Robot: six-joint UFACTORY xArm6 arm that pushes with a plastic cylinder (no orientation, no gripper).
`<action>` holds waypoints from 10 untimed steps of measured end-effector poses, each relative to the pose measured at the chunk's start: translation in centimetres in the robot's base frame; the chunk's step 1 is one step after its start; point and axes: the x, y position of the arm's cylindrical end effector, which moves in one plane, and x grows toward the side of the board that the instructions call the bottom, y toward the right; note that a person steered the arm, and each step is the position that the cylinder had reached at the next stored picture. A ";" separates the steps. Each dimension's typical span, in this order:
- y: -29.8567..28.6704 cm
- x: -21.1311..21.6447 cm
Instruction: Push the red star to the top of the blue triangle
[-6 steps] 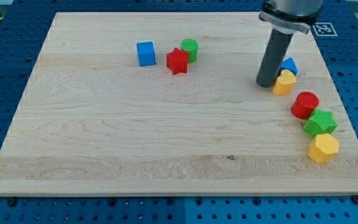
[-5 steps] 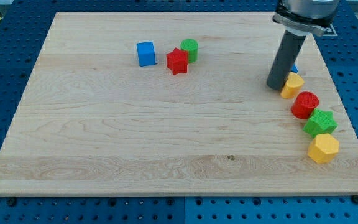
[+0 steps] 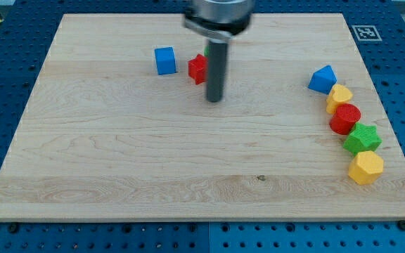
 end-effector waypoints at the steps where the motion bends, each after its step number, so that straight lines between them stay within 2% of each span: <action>1: -5.6 -3.8; 7: 5.3 -7.0; 10: 14.6 -8.0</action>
